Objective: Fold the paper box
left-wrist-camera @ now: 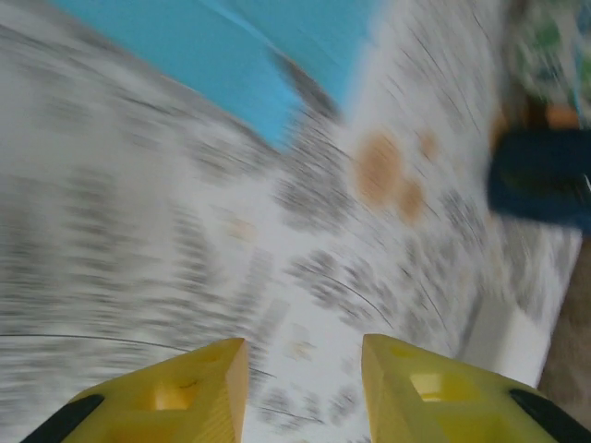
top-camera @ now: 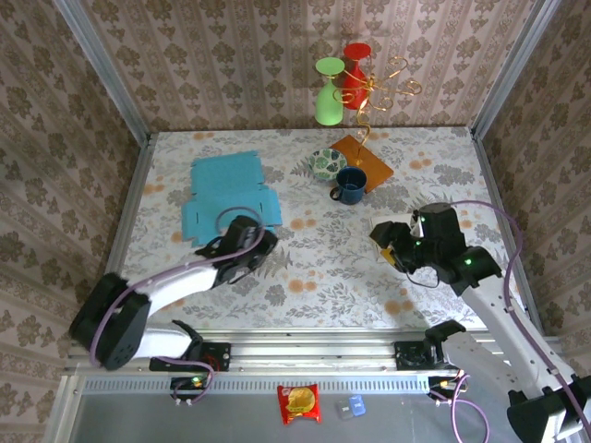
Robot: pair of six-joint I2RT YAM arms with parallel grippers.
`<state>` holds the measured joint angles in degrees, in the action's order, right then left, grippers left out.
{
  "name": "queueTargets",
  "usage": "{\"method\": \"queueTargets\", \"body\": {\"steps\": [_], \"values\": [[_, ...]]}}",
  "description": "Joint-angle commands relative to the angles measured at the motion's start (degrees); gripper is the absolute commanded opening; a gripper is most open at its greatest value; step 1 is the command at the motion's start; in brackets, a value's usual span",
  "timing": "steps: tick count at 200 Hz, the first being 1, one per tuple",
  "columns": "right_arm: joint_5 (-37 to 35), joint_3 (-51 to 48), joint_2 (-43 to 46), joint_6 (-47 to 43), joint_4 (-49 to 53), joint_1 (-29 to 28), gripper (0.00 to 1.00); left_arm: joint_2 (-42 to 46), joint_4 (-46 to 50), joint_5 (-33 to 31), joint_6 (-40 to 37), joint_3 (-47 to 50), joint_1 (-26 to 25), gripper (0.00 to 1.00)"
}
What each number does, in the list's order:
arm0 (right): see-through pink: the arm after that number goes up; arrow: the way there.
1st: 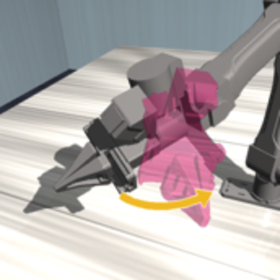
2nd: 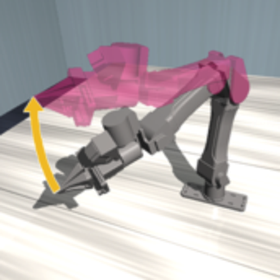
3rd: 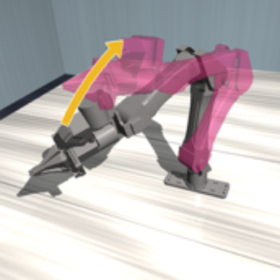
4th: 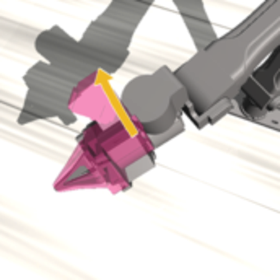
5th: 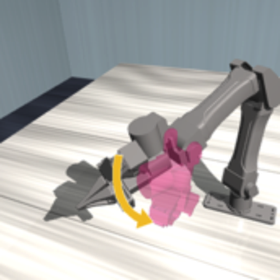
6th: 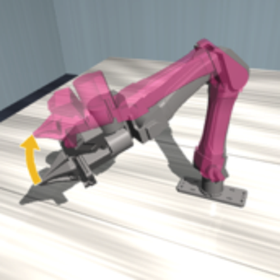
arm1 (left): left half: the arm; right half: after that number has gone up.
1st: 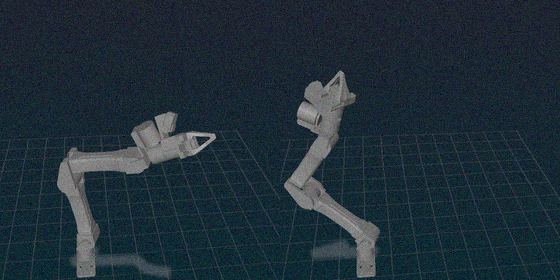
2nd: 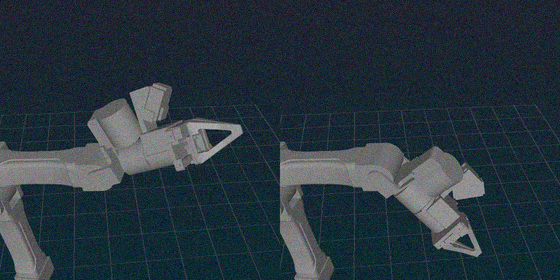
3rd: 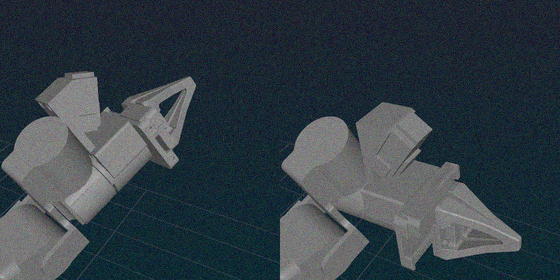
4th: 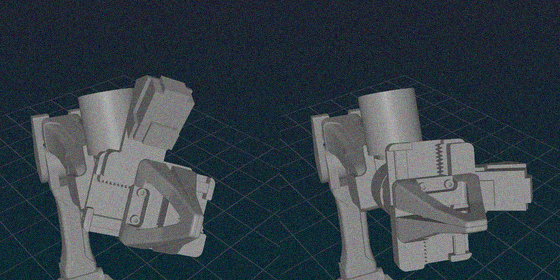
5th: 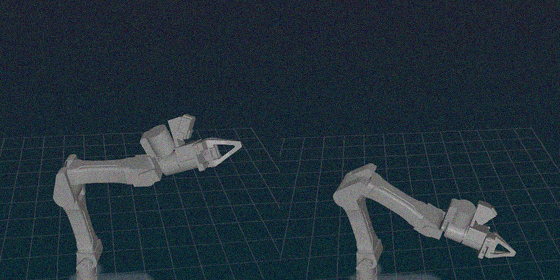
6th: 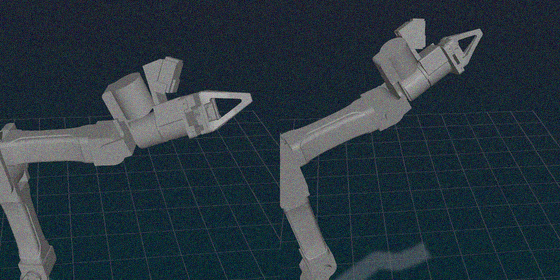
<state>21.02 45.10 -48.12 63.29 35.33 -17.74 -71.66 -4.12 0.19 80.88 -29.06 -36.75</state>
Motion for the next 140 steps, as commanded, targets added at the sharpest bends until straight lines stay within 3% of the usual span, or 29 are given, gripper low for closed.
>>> {"method": "queueTargets", "body": {"steps": [1, 34, 67, 140], "values": [[0.48, 2.06, -2.03, 0.53, -4.26, -1.79, 0.61, 9.16, 1.87, -3.65, 6.54, 7.76, 6.35, 0.39], [1.02, 2.79, -4.20, 0.17, -6.49, -2.92, 0.61, 18.58, 6.80, -0.59, 4.10, 12.48, 19.49, 0.50], [1.49, 2.36, -5.08, 0.61, -8.28, -3.48, 0.61, 15.75, -2.72, 7.05, 3.38, 16.37, 29.94, 0.51], [1.00, 2.01, -4.48, 1.01, -8.29, -4.15, 0.61, -0.82, -22.02, 11.33, 5.22, 14.80, 32.87, 0.46]]}}
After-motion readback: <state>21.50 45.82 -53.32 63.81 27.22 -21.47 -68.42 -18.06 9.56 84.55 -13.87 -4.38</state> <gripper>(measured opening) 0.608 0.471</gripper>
